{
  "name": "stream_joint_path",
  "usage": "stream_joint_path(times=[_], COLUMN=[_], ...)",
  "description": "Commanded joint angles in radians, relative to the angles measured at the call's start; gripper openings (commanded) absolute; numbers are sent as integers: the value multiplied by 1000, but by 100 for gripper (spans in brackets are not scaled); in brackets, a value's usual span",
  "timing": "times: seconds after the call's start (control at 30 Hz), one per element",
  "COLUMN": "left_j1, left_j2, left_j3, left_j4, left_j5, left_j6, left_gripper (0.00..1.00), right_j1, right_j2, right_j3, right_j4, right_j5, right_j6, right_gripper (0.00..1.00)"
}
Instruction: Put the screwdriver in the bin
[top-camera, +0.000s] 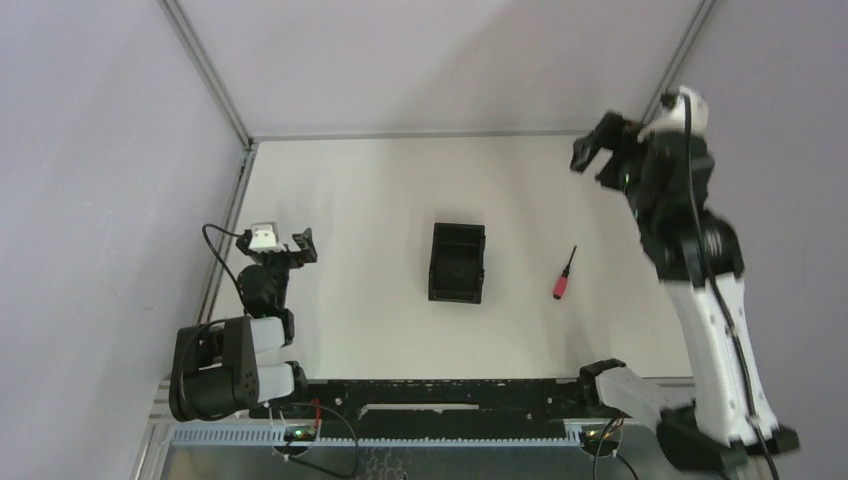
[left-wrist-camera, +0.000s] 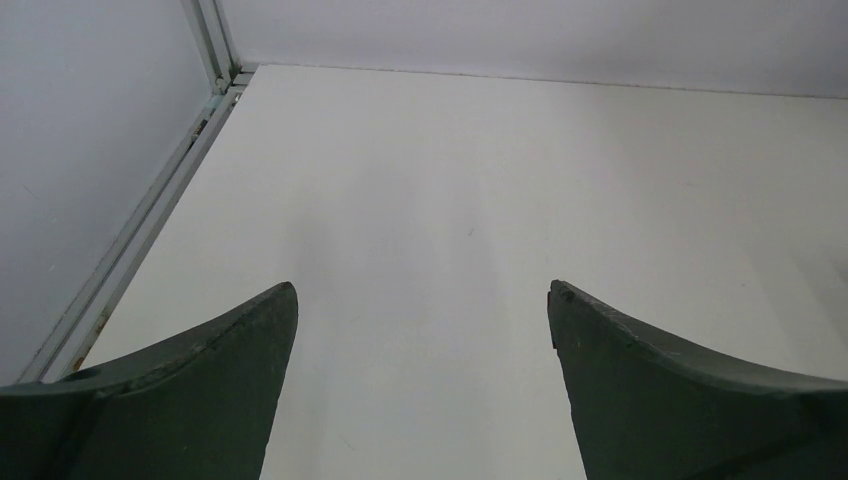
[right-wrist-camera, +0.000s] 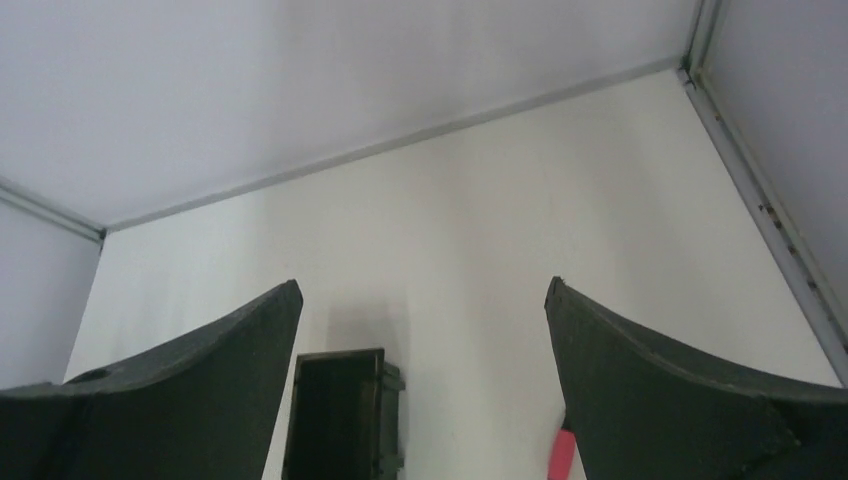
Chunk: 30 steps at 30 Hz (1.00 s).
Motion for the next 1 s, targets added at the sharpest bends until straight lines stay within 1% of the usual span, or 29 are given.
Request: stream_joint_path(times=[0.0,0.03,0.07,0.1,0.13,0.23,0.27,0.4,0.57,0.7,0.77,0.83,0.9,0.97], left_j1=[1,2,1,1,1,1,1,-1,0,-1,-1,-1,0,-1], left_j2=[-3,-3,-3,-3,-3,-3,-3,-4,-3,-3,-3,-3,-3,-4], left_j3=[-3,-4,-5,-4,-3,-4,-3,-4,-4,-4,-3,-4,-4,-4], left_j4=[29,29,29,30,29,29,29,29,30,29,29,29,29,29], left_j5=[3,3,3,3,3,4,2,3,3,2,2,2,2,3], left_j6=[2,2,2,2,2,2,2,2,1,2,2,2,2,2], left_gripper=[100,100,100,100,100,100,100,100,100,100,100,100,100,100], right_j1=[-168,-200,-223,-234,-244,-273,-279,-304,-304,-302,-295,-290,-290,-262], right_j2=[301,357,409,446,474,545,569,656,761,815,838,860,873,865], right_j3=[314,348,364,356,324,174,123,-80,-245,-327,-347,-350,-350,-351], right_j4=[-480,-535,-577,-602,-589,-519,-489,-318,-160,-53,-19,-6,-6,-17], right_j5=[-268,-331,-353,-348,-349,-367,-371,-335,-312,-314,-309,-309,-309,-279], right_j6=[11,-8,-16,-22,-33,-41,-39,-14,14,19,10,-6,-19,-37], right_gripper=[100,100,100,100,100,98,95,91,82,74,66,53,36,13])
